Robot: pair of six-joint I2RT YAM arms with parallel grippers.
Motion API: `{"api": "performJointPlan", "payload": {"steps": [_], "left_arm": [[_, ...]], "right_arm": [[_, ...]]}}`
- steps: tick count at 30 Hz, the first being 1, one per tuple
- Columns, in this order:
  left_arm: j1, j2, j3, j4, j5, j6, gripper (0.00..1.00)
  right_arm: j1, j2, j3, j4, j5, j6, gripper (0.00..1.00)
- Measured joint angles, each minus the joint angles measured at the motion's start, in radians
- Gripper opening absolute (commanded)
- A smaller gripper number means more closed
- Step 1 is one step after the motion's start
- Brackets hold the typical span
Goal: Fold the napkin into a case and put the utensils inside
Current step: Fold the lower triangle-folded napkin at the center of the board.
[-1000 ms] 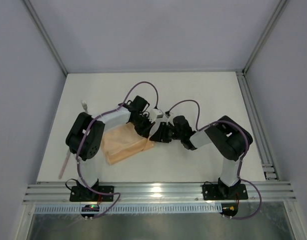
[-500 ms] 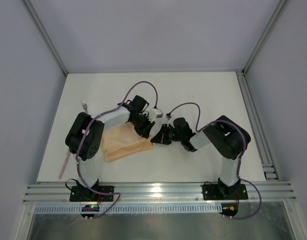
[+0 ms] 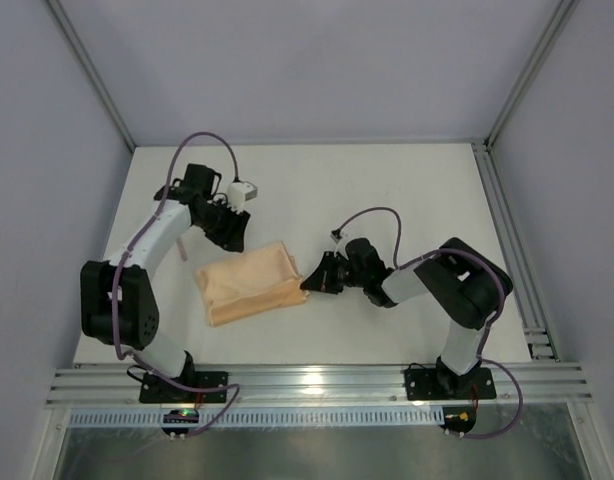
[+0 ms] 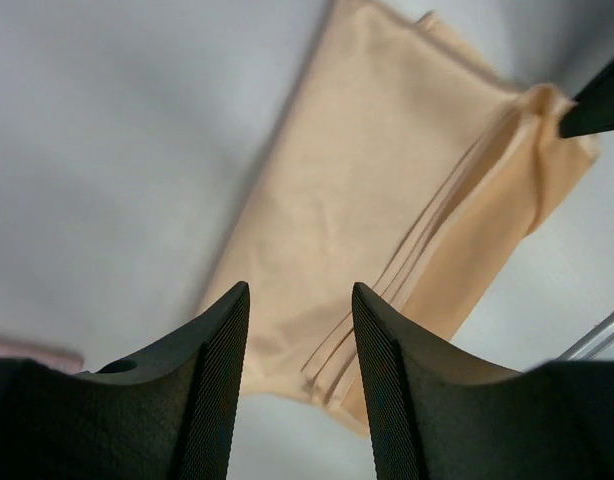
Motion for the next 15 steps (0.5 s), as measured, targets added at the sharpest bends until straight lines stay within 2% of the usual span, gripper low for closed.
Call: {"api": "performJointPlan", "payload": {"steps": [3,6,12,15], "left_arm": [[0.113,-0.069,-0.071,-0.008,-0.076,0.006,0.55],[0.159,-0.104,-0.126,-0.008,-0.144,0.010,0.55],[0.159,-0.095,-0.164,0.005,-0.151,0.010,0.57],[0.105,-0.077,-0.153,0.043,-0.148,0.011,0.58]], "right_arm": [[0.021,-0.040,0.000,-0.038,0.005,-0.015,0.03],[0.035,-0.058,0.000,-0.064,0.008,-0.022,0.03],[0.047,-0.059,0.013,-0.116,0.010,-0.031,0.03],[0.048,-0.059,0.022,-0.127,0.011,-0.035,0.03]]}}
